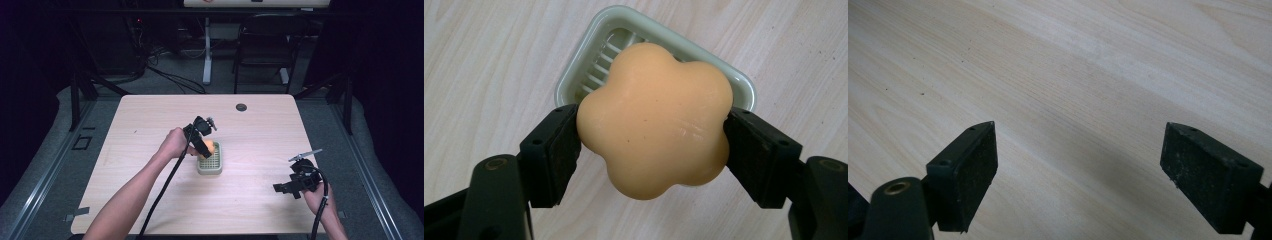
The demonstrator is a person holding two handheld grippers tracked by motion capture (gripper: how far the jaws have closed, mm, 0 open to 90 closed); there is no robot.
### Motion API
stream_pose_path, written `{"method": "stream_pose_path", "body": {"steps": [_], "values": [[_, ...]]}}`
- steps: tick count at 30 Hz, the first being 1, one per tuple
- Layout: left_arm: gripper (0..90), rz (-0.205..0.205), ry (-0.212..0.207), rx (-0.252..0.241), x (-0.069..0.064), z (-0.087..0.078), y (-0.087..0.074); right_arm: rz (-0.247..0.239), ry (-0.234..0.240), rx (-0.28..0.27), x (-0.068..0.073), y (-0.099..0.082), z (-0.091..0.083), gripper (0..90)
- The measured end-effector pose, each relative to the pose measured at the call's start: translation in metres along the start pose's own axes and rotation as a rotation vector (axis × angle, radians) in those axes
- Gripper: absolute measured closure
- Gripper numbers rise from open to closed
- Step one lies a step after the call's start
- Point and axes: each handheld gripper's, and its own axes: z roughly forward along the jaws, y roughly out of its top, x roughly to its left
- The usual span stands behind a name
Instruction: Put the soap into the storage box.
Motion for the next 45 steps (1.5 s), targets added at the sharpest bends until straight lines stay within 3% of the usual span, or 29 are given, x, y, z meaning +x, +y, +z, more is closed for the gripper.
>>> {"method": "stream_pose_path", "body": {"steps": [23,31,45], "values": [[26.7,-0.020,-0.004,0.015,0.005,0.014,0.003,0.008,-0.008,-0.010,0.001,0.000,0.000,15.0],[26.6,-0.003,0.008,0.008,0.002,0.020,0.004,0.005,-0.002,-0.003,0.001,0.000,0.000,15.0],[26.6,0.033,0.002,0.048,-0.002,0.033,0.009,0.003,0.003,-0.001,0.000,0.000,0.000,15.0]]}}
